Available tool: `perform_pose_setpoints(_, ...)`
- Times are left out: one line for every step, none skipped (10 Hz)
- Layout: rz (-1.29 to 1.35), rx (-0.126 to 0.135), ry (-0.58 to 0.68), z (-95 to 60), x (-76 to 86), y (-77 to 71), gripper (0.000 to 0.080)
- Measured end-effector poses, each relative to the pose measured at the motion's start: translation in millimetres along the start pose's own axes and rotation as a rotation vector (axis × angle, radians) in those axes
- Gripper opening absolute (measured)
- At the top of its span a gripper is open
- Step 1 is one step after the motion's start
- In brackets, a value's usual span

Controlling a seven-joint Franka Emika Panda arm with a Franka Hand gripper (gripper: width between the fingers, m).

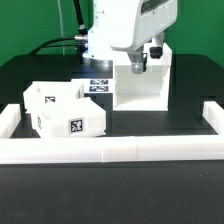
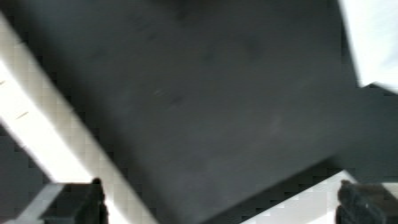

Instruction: Assemble drawer

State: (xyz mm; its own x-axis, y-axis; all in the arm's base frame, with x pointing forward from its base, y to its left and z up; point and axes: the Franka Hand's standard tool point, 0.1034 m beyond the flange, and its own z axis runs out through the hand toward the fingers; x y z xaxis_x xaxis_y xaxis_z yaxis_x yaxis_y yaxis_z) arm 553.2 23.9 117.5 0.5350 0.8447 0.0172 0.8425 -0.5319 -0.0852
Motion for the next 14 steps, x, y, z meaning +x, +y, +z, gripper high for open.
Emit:
perform_pose_setpoints(0.076, 0.002, 0.000, -1.1, -2.0, -3.5, 0.0650)
perform_pose_setpoints(0.140, 0.004, -0.001, 0.2, -1.8, -3.2, 0.0650)
perform_pose_setpoints(0.212, 0.004, -0.001, 0.4, -1.8, -3.3, 0.0650)
perform_pose_setpoints(0.271, 0.004, -0.002, 0.5, -1.8, -3.3, 0.0650)
perform_pose_setpoints(0.328, 0.005, -0.002, 0.6, -1.8, -3.4, 0.0650)
perform_pose_setpoints(0.423, 0.005, -0.002, 0.4, -1.8, -3.4, 0.0650)
perform_pose_setpoints(0.573, 0.001, -0.004, -2.2, -1.9, -7.9, 0.0650)
perform_pose_setpoints(0.688, -0.003, -0.009, -4.7, -0.2, -18.9, 0.0650)
perform_pose_setpoints(0.774, -0.012, -0.008, -5.0, 3.7, -30.5, 0.0650)
perform_pose_setpoints(0.867, -0.011, -0.012, -6.1, 3.6, -41.1, 0.0650)
perform_pose_setpoints(0.962, -0.018, -0.009, -8.4, 2.1, -50.4, 0.0650)
perform_pose_setpoints(1.038, -0.022, -0.009, -10.2, 0.9, -63.5, 0.0650)
perform_pose_setpoints(1.114, -0.026, -0.007, -13.0, 0.0, -71.7, 0.0650)
perform_pose_setpoints(1.128, -0.025, -0.008, -11.5, -0.6, -70.3, 0.0650)
